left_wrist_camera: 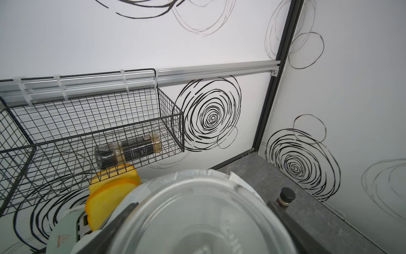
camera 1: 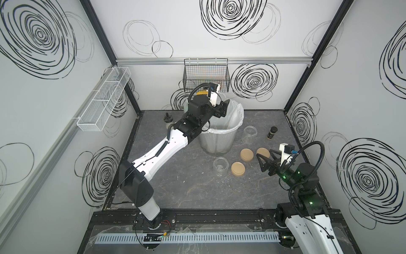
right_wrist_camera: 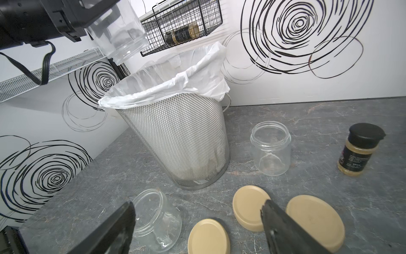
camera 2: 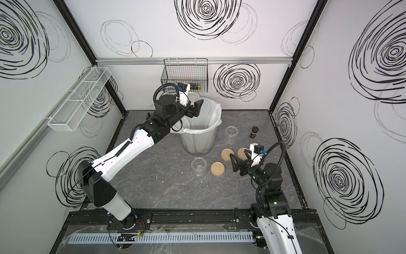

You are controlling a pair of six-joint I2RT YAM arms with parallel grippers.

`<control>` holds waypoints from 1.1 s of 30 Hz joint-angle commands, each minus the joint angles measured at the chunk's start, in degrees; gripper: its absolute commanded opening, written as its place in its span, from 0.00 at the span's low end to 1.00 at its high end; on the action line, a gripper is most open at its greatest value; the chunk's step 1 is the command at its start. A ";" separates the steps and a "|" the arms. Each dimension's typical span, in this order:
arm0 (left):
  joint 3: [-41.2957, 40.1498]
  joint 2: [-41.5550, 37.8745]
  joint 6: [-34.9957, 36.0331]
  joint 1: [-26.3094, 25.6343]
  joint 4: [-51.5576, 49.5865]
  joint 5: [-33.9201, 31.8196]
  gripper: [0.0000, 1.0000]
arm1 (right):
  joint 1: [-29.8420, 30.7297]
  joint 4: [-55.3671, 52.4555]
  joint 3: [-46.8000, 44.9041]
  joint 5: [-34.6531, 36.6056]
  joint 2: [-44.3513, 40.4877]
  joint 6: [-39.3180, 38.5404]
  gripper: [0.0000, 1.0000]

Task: Empty moldy rice from jars
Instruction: Pour the moldy rice from the jar into the trash bin.

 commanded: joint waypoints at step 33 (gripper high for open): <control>3.00 2.78 3.92 -0.70 6.09 -0.18 0.66 | -0.14 -3.66 2.78 -1.60 -2.37 0.41 0.92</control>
